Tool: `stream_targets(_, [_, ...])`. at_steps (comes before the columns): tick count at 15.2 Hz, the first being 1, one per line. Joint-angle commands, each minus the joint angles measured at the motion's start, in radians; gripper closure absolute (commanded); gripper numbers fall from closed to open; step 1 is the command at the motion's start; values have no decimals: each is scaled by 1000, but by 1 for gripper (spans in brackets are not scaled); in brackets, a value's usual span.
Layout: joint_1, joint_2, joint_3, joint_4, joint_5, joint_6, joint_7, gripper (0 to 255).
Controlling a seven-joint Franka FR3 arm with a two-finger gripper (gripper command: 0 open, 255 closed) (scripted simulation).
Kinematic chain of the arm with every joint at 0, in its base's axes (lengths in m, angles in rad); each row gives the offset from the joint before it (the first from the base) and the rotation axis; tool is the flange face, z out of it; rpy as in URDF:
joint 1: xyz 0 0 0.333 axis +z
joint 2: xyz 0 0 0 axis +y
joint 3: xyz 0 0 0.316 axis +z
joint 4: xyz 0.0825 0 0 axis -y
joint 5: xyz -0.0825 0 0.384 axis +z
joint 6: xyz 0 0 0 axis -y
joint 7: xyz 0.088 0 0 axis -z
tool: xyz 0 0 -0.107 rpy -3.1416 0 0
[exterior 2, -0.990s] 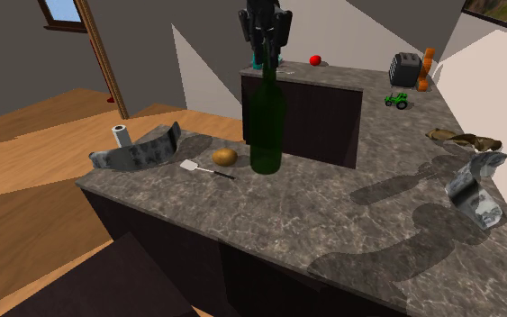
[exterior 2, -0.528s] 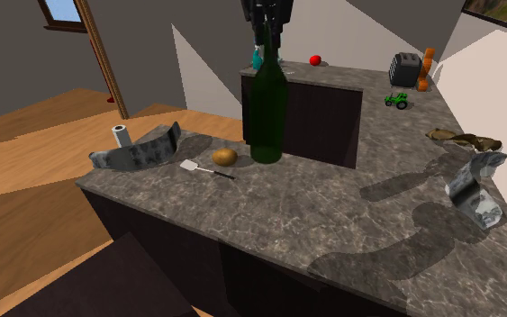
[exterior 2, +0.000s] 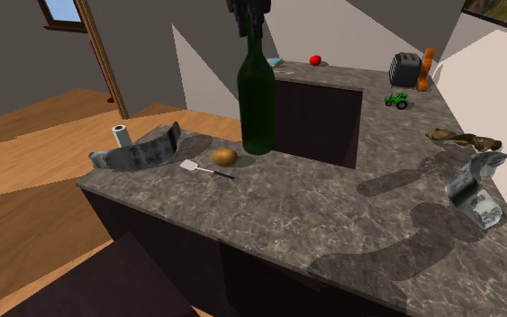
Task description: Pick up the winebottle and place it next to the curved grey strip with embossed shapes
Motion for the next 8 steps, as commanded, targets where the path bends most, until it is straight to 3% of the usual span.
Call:
stream_targets(1, [23, -15, 21, -34, -3, 16, 47, 255])
stream_targets(8, [104, -35, 99, -122, -14, 70, 210, 255])
